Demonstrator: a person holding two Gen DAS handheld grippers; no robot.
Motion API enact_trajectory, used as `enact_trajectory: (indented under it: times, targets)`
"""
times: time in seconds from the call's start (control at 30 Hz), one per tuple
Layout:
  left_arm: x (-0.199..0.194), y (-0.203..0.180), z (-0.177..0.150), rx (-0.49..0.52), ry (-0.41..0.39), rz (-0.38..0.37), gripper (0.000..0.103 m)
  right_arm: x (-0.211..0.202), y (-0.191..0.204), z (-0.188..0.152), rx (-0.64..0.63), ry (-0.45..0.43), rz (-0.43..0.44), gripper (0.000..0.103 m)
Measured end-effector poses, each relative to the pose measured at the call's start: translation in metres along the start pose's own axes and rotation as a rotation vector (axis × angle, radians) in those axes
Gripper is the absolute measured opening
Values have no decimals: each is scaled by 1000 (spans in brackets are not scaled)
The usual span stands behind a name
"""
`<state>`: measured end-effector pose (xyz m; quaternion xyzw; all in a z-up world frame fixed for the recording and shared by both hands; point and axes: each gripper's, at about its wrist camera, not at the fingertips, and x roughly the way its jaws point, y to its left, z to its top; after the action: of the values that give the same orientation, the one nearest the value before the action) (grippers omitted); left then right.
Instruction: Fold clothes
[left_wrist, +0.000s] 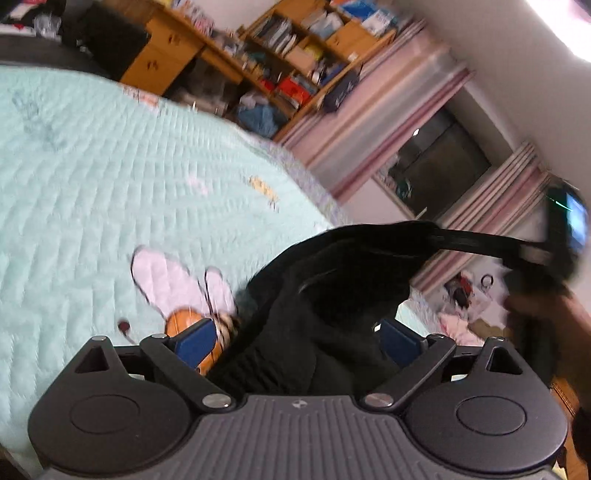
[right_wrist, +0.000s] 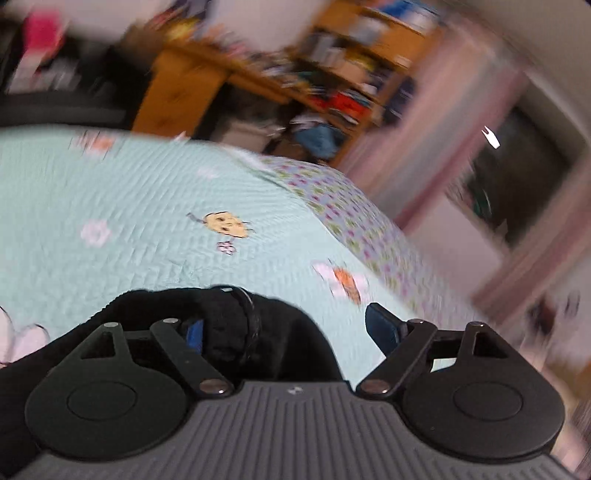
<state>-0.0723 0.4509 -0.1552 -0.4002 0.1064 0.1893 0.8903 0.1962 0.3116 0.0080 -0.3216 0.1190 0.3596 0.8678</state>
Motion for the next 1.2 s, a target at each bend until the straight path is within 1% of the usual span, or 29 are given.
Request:
enact_trajectory:
  times: [0.07,0.13,0.2,0.23,0.3,0.33,0.37,0.4,0.47,0.5,0.53,0.57,0.6,0.67,0.77,0.83,0.9,0.93,1.0,1.07,1.13,1.2]
  targets:
    - [6,-1,-3,13,25,38,96,-14,-32,-20,186,-54,-16,84]
    - [7,0,-7,9,52,46,96,-34,-53,-31,299,-146,-48,84]
    - [9,-1,-11,14,67,55,96,-46,-53,-29,276,-244,-99,86]
    - [10,-2,-13,21,70,61,96,-48,-51,-25,268,-277,-104,87]
    - [12,-3,-15,33,70,77,96,-34,-49,-8,218,-223,38,94]
    - [12,-3,-16,33,75,86,96,-12,-48,6,145,-70,132,91]
    - [12,-3,-18,30,78,93,96,16,-39,21,66,100,141,81]
    - [11,-2,-18,25,77,93,96,30,-33,29,27,143,87,74]
    - [9,-2,-16,19,71,88,96,43,-17,46,-82,127,14,74]
    - [8,-1,-16,18,69,89,96,38,-13,57,-94,45,51,75]
    - [9,-1,-16,16,70,92,96,33,-22,62,-12,-18,162,76]
    - [9,-1,-16,14,70,92,96,28,-31,68,70,-80,273,79]
    - [10,-2,-16,12,70,90,96,27,-38,69,149,-122,251,82]
    - [9,-1,-16,12,68,87,96,26,-54,72,308,-207,206,84]
    - [7,0,-14,4,66,89,96,32,-54,67,256,-139,89,84]
    - [2,1,-13,-2,58,101,96,33,-59,48,339,-96,202,84]
    - [-3,4,-11,-28,45,95,96,33,-58,22,431,-37,328,84]
    - [-6,5,-10,-41,39,91,96,31,-56,8,472,5,397,84]
    - [-11,7,-8,-62,26,91,96,24,-44,-26,548,94,568,84]
    - [-13,8,-6,-63,15,120,96,12,-33,-65,613,188,639,84]
    - [-11,14,-5,-86,29,143,96,11,-20,-102,627,293,585,83]
    - [-12,18,-4,-109,40,139,96,9,-11,-132,550,384,444,80]
